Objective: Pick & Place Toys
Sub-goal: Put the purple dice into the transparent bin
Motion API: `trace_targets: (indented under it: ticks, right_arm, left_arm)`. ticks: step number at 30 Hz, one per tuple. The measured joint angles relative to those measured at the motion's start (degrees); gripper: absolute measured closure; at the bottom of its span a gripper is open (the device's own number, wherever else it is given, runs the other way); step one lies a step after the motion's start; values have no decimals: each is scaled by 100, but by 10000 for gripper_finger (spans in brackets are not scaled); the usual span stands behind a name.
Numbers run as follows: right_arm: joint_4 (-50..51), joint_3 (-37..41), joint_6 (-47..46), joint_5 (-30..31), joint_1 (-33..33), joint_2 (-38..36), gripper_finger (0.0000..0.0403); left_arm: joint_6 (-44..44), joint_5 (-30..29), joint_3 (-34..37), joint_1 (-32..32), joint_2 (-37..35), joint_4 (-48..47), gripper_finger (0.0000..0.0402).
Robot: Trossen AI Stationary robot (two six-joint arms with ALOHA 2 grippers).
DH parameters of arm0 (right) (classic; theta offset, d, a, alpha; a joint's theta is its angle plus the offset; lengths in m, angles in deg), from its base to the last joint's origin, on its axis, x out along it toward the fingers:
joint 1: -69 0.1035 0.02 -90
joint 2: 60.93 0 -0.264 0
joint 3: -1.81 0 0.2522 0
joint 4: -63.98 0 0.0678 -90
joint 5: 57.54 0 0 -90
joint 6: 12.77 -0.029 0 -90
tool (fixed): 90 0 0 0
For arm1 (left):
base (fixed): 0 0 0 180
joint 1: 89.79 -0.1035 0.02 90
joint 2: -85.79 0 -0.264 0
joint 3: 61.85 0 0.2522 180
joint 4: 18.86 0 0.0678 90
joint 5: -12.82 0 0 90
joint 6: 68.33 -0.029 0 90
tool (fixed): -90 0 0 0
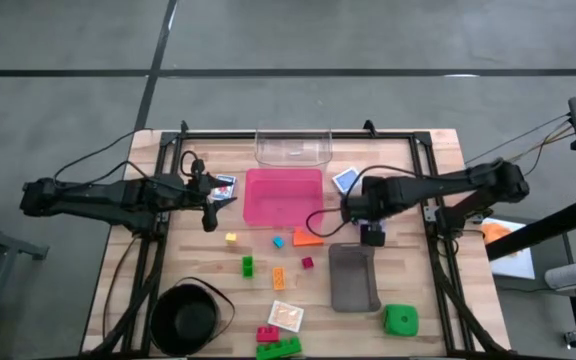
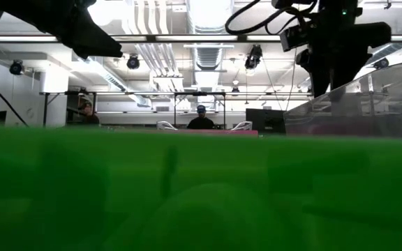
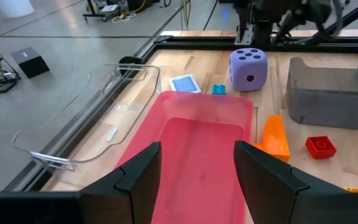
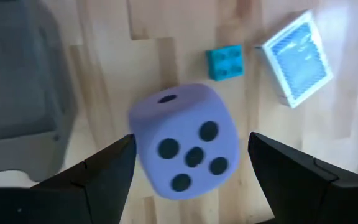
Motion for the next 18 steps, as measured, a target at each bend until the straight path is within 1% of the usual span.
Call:
trace_targets:
  ticks: [5, 11, 15, 18]
  right_arm:
    - [19, 9, -336, -24, 403, 209, 92]
    - [187, 11, -583, 607, 758, 453, 92]
    - [223, 60, -669, 778, 815, 568, 92]
    - [227, 246, -686, 873, 818, 582, 92]
  left_arm:
    - [0, 0, 0, 0, 0, -4, 197]
    - [0, 2, 0, 0, 2, -2, 197]
    - [0, 2, 0, 0, 0, 9, 197]
    - [0, 2, 0, 0, 0, 9, 197]
